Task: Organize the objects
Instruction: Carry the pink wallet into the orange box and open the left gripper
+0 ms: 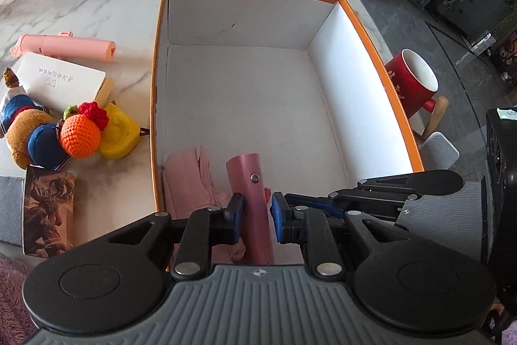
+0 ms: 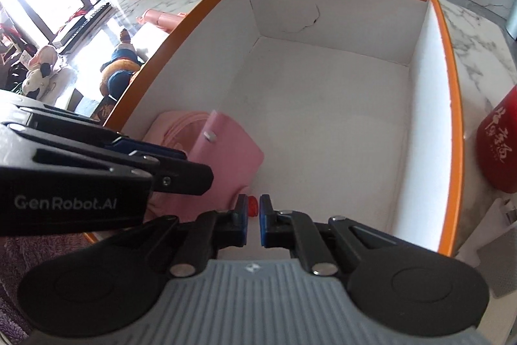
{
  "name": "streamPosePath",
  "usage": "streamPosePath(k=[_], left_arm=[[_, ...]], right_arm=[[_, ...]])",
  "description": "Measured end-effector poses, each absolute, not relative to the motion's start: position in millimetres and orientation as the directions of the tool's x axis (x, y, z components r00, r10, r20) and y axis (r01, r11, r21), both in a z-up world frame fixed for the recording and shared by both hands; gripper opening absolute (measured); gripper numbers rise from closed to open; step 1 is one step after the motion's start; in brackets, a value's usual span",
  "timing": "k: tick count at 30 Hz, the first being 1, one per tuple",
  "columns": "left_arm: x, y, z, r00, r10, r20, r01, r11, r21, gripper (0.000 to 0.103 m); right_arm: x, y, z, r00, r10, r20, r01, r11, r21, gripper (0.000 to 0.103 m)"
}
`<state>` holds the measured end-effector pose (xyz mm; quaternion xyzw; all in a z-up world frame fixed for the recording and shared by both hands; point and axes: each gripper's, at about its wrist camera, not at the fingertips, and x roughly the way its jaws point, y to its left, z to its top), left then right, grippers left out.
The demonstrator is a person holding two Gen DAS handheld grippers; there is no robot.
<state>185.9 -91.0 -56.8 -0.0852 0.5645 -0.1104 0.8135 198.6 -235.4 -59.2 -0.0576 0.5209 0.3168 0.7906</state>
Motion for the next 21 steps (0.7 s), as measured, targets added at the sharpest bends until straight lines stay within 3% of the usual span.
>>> streamPosePath(k=[9, 21], left_arm=[[182, -66, -30, 0.426, -0.336, -0.840, 0.085, 0.939, -0.333, 0.029], [178, -42, -13, 0.508, -0.324, -0.798, 0.089, 0.941, -0.326, 0.032]], right_arm=[[197, -226, -62, 0.200, 0.467, -0.861, -0.587, 0.761, 0.276, 0.003], [193, -218, -66, 0.186, 0.411, -0.893, -0.555, 0.793, 0.249, 0.002]])
